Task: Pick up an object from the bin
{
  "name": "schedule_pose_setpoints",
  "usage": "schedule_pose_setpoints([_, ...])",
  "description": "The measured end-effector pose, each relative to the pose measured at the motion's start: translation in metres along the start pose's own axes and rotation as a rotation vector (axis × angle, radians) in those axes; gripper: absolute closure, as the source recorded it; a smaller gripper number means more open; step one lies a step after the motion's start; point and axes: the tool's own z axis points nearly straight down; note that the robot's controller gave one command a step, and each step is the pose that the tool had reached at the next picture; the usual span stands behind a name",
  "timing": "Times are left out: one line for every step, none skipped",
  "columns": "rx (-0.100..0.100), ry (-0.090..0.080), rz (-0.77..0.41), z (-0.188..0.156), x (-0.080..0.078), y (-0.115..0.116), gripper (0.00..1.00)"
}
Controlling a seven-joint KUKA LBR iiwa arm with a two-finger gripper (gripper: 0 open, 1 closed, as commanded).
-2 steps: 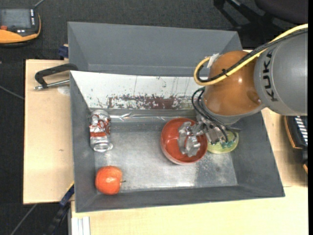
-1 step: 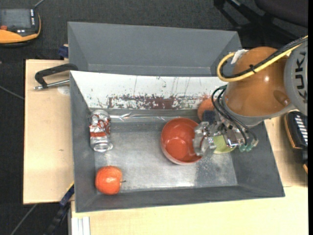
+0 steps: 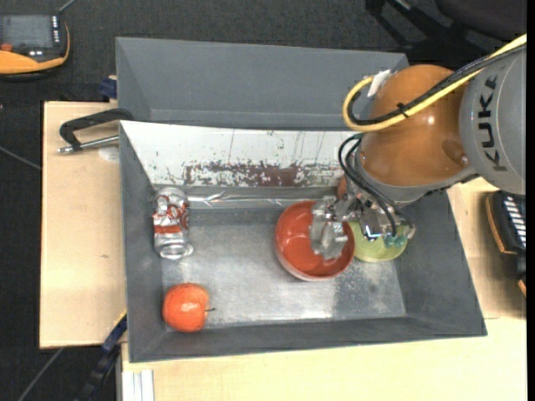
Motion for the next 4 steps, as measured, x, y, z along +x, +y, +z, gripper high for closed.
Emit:
schedule_pose_setpoints([0.001, -0.015, -0.154, -0.073, -0.043, -0.008, 1.00])
schedule_pose_setpoints([-0.001, -0.012, -0.072, 0.013, -0.052, -0.030, 1.00])
schedule_pose_setpoints([0.000, -0.020, -0.074, 0.008, -0.053, -0.029, 0.00])
schedule_pose_setpoints([-0.002, -0.017, -0.041, 0.135, -0.058, -0.079, 0.00])
